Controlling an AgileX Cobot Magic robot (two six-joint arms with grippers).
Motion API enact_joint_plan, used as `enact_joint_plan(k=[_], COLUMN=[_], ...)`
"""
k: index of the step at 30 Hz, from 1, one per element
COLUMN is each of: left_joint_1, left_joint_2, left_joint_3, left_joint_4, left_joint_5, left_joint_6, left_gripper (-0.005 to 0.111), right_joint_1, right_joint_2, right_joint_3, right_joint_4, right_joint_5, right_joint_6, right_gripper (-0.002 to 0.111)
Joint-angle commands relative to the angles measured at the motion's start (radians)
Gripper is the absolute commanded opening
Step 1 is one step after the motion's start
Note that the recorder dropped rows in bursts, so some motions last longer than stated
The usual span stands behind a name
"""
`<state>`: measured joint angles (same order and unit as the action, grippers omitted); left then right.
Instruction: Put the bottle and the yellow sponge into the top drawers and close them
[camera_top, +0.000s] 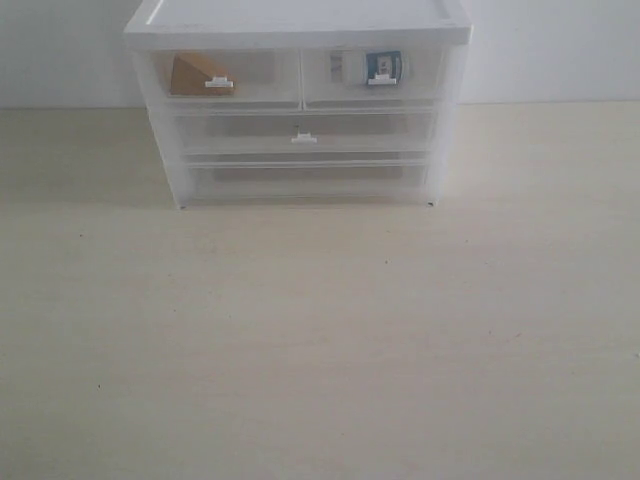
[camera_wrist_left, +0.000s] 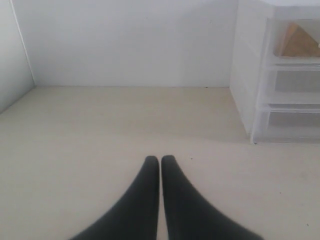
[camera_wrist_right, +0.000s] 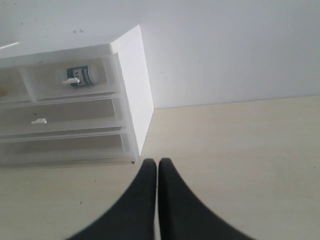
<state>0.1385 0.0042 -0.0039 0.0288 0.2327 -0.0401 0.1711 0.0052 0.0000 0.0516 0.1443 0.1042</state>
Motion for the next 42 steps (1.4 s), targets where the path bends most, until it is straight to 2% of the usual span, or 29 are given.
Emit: enact_joint_plan(k=[1, 42], left_joint_1=[0.003, 0.003], left_joint_2=[-0.004, -0.004], left_joint_3=[0.004, 0.004], left_joint_4=[0.002, -0.029], left_joint_5=[0.006, -0.004], left_joint_6=[0.007, 0.007], left_gripper=[0.004, 0.004], right_joint_1=[-0.001, -0.001], right_joint_2=[-0.005, -0.005], right_joint_3=[0.000, 0.000], right_joint_4=[-0.009, -0.009], right_joint_5=[0.000, 0.002], right_joint_6=[-0.006, -0.006], right_gripper=[0.001, 0.001])
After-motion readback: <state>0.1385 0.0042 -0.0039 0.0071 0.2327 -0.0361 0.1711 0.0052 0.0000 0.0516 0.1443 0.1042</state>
